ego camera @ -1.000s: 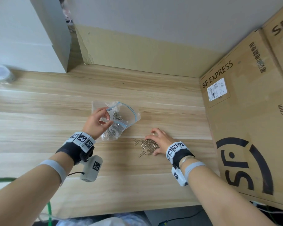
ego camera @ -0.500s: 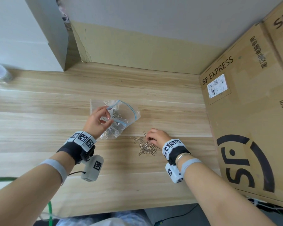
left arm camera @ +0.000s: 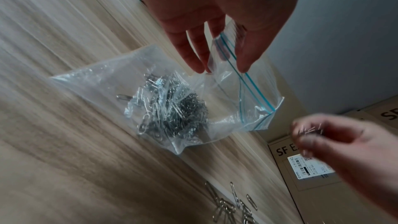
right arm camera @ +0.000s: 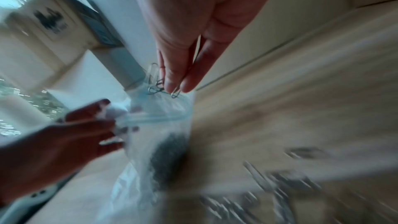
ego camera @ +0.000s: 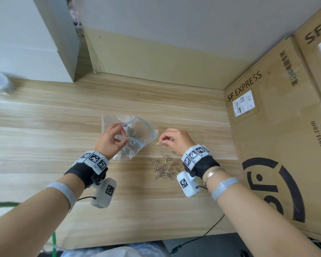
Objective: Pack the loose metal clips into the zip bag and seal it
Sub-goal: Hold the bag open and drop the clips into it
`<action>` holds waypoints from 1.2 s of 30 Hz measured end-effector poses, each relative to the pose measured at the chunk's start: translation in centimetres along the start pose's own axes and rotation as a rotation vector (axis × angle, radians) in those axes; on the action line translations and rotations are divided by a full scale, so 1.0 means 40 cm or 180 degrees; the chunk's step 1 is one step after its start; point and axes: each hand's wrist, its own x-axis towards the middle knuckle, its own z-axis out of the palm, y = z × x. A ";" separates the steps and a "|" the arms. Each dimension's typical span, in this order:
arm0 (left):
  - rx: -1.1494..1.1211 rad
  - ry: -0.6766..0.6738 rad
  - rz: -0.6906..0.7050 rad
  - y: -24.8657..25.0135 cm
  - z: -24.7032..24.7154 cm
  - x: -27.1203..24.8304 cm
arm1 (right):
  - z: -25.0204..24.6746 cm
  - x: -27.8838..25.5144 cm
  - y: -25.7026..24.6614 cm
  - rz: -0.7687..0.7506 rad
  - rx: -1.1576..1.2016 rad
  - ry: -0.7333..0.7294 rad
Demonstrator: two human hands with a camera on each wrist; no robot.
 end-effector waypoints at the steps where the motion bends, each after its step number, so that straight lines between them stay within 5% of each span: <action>1: 0.0020 -0.0002 0.0004 0.000 0.002 0.000 | -0.007 0.020 -0.027 -0.0104 0.0020 0.0058; 15: -0.0007 -0.0013 -0.0015 0.006 -0.011 -0.003 | 0.049 0.131 -0.110 -0.0109 -0.0128 -0.0159; 21: -0.0048 0.0008 -0.0049 0.006 -0.021 0.005 | 0.056 0.083 -0.103 -0.0724 -0.0080 0.0107; 28: 0.0052 -0.0042 -0.0019 0.010 -0.026 0.027 | 0.156 0.020 -0.117 -0.1749 -0.1020 0.0183; 36: 0.0143 -0.0117 0.0057 0.007 -0.021 0.028 | 0.239 0.058 -0.149 -0.0653 -0.2255 -0.0903</action>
